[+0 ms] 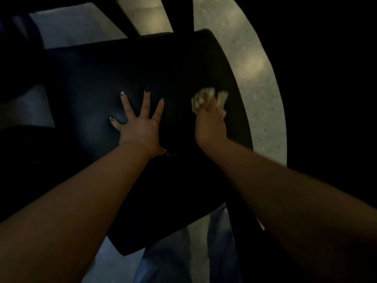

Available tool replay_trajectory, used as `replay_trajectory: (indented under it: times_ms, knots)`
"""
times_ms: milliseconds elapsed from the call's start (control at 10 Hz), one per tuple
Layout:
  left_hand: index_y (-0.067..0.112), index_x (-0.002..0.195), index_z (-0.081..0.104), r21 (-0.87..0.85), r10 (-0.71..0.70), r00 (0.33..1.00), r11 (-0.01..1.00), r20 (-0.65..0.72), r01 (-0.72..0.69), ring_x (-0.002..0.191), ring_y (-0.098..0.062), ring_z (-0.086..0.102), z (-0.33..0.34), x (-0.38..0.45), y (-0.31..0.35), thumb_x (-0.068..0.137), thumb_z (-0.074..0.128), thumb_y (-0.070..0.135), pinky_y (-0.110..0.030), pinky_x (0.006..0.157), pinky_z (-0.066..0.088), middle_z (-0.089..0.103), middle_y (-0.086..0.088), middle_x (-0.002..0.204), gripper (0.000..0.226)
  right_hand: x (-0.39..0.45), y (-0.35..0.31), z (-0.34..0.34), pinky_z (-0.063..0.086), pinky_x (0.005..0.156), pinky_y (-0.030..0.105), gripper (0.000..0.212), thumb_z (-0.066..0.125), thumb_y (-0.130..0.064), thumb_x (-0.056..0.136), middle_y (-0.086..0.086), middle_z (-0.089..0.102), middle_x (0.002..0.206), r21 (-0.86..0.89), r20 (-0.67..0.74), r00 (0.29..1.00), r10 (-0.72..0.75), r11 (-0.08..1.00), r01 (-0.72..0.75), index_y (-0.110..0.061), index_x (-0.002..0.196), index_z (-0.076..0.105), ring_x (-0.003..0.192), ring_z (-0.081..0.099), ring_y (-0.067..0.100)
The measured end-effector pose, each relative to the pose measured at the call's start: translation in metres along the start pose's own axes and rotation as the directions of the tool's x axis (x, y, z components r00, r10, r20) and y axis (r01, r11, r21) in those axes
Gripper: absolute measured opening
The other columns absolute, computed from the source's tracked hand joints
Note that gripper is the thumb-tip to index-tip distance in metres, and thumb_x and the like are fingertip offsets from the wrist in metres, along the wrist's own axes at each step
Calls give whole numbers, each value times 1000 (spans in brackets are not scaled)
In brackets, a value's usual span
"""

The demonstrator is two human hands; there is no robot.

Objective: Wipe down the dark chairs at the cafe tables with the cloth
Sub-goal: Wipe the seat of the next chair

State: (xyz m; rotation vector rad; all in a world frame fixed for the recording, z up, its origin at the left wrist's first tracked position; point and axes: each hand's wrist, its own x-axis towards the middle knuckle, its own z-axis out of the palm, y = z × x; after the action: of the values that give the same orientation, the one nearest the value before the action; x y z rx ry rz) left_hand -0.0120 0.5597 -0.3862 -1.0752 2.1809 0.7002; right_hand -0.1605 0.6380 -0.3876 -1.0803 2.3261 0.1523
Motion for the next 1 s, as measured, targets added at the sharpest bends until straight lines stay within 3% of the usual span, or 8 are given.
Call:
replay_trajectory:
  times_ms: [100,200,300,400,500,600,800,1000]
  knots:
    - [38,150,-21,-9,-10,1000,1000,-6,10,136,-50,-33,0,0,-1,63,82,57,-80,101,13,-40,2,152,136,-60,5,26,11,117,50,52,24,-11,102,21,2,157,-84,158,980,122,990,-110,-4,151,9,144,1,42]
    - [38,150,-20,-19,-21,1000,1000,-17,21,136,-49,-33,0,-1,2,64,82,55,-80,101,12,-37,2,154,135,-99,5,36,10,115,58,50,18,-1,101,33,3,153,-277,337,928,158,959,-63,4,149,4,140,5,52]
    - [38,150,-19,-28,-16,1000,999,-16,16,137,-48,-33,-1,-4,1,63,82,56,-79,102,12,-37,3,154,134,-91,-6,6,26,111,55,44,34,-5,98,29,31,145,-221,539,835,115,975,8,3,140,31,135,31,44]
    - [37,150,-21,-56,11,1000,998,-4,-11,138,-45,-33,-3,-6,-5,63,80,59,-76,105,10,-39,4,153,135,-60,-22,-56,50,82,35,25,45,-19,99,18,65,99,-104,595,801,-61,983,151,0,98,61,97,63,29]
    - [24,152,-19,-172,6,1000,985,-1,-6,142,-33,-32,-4,-13,-19,60,85,55,-65,113,3,-36,-2,155,142,11,-39,-96,52,69,31,26,52,-22,96,13,64,80,-27,288,950,-121,991,135,1,88,61,83,66,26]
    - [21,154,-15,-224,-63,997,973,-40,52,145,-26,-27,1,-25,-45,56,90,47,-54,119,0,-35,-8,155,146,54,-48,-84,42,98,30,41,52,-5,88,16,57,128,29,-3,955,-297,954,297,-3,129,53,119,53,29]
    - [32,153,-12,-225,-131,981,969,-140,98,144,-28,-29,23,-44,-70,59,87,51,-58,116,-1,-34,-1,156,138,10,-31,6,24,114,43,66,45,4,87,17,23,155,49,11,924,-383,923,382,-8,149,24,141,26,35]
    - [24,152,-20,-273,-236,962,942,-135,193,144,-28,-29,22,-42,-65,54,89,52,-52,117,-2,-35,-6,155,149,-85,6,27,-6,118,24,60,42,3,89,10,16,158,104,420,536,-733,625,774,-14,146,33,147,10,26]
